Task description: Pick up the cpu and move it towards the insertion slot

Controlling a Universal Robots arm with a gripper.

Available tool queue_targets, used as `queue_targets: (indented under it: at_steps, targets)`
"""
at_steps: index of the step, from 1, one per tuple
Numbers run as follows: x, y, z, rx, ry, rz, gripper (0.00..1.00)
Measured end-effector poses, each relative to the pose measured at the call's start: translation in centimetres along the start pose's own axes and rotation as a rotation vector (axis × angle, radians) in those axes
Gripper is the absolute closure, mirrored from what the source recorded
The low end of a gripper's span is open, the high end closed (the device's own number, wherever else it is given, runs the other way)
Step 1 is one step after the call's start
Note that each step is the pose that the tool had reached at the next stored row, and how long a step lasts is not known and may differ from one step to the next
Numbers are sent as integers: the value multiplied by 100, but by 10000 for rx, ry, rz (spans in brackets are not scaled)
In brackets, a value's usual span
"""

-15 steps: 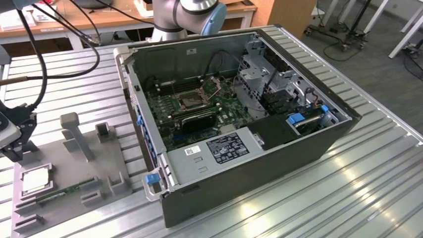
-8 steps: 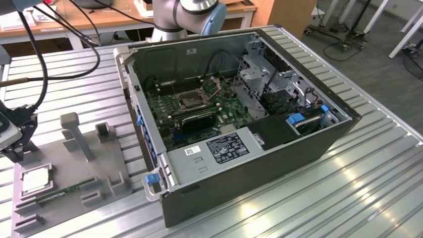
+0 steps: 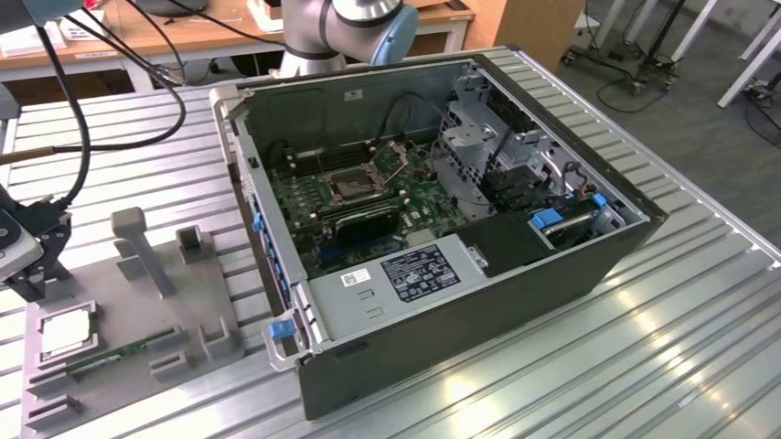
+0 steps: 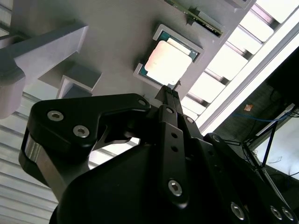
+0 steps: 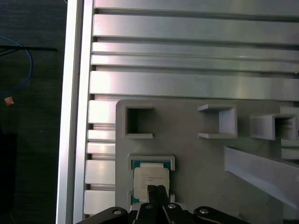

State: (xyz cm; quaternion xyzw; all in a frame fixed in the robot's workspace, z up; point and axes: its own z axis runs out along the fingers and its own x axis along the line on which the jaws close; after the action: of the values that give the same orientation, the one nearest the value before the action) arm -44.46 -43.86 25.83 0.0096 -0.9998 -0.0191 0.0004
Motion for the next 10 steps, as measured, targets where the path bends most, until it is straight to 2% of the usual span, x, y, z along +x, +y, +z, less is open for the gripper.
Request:
queue_targets:
  at_steps: [10]
  targets:
    - [0,-1,29,-1,-2,0,89]
